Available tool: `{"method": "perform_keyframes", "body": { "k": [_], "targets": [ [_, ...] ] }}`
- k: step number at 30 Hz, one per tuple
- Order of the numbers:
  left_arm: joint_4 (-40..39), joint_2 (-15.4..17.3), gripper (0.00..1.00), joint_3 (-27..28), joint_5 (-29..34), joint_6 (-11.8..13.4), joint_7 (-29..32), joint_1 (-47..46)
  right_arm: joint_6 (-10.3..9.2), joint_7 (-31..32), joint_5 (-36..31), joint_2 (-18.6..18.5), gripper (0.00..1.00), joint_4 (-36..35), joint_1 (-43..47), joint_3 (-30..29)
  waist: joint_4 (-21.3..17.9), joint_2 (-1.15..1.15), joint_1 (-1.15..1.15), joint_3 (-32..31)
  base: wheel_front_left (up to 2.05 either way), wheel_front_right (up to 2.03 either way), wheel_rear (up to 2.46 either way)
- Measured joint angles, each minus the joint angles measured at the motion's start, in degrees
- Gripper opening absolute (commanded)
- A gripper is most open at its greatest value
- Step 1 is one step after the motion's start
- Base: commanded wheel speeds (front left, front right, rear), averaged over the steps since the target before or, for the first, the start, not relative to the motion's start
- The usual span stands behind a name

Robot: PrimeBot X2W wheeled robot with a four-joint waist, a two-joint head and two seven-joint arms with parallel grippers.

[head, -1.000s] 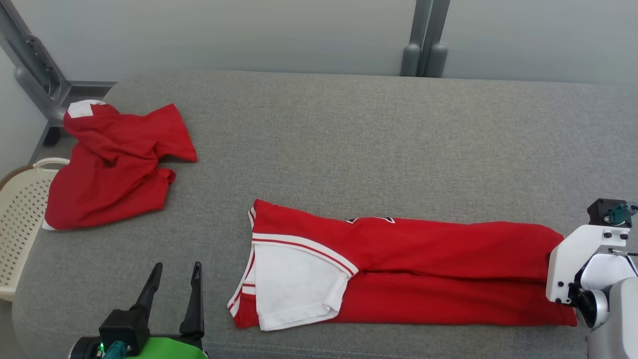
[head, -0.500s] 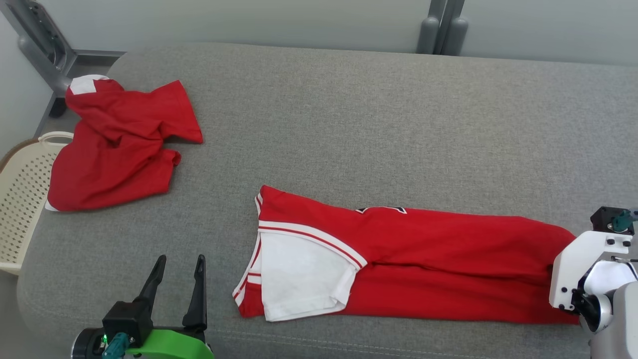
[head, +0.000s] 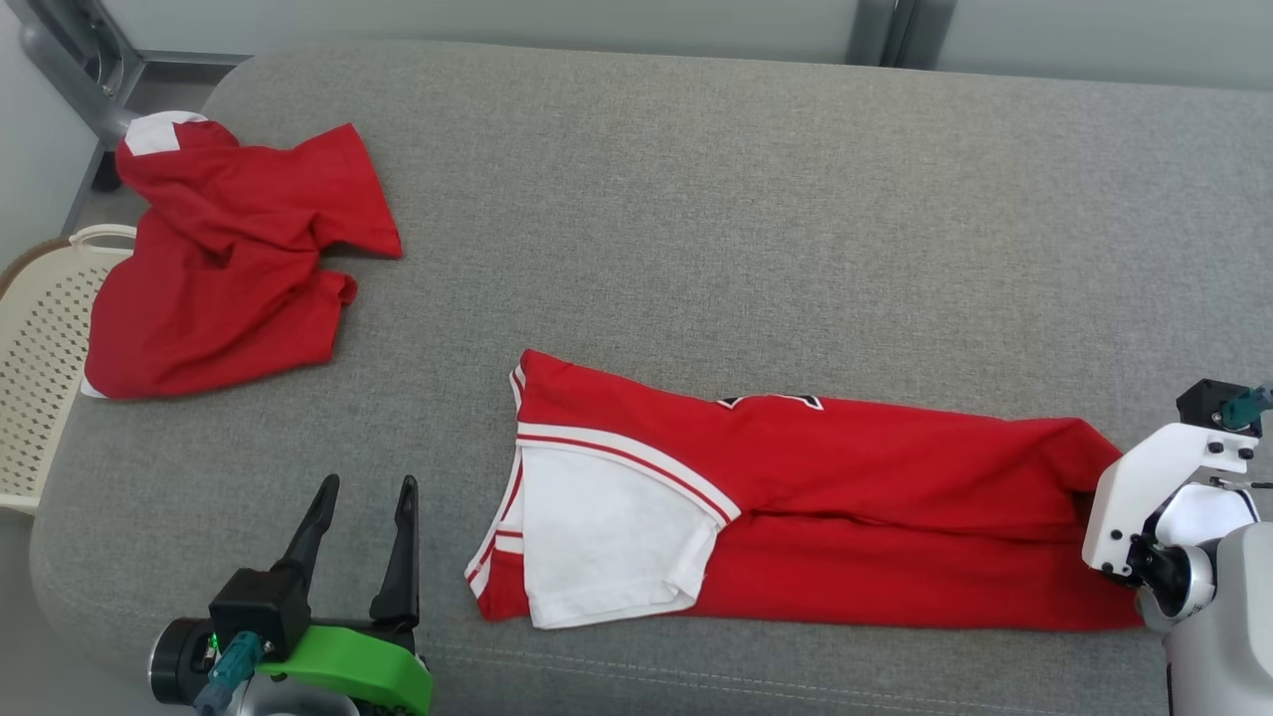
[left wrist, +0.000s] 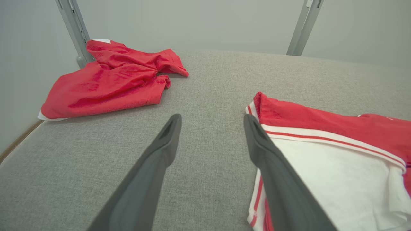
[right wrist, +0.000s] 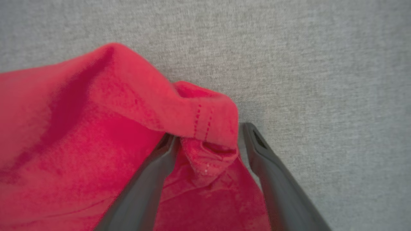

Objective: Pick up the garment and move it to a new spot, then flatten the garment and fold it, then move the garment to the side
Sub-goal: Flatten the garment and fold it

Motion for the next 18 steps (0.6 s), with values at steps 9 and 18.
{"method": "perform_keyframes", "body": {
  "k": [9,18],
  "targets": [
    [1.23,-0.59,1.0,0.53,0.34,-0.37,0.0,-0.2,0.01,2.56,2.46,0.26,0.0,0.58,-0.36,2.43,-0.11,0.0,0.0,-0.41,0.0,0.0,0.0],
    [1.68,-0.98,1.0,0.9,0.77,-0.81,0.0,-0.2,0.2,1.94,1.85,1.0,0.0,0.07,-0.1,1.36,-0.65,0.0,0.0,-1.25,0.0,0.0,0.0]
  ]
}}
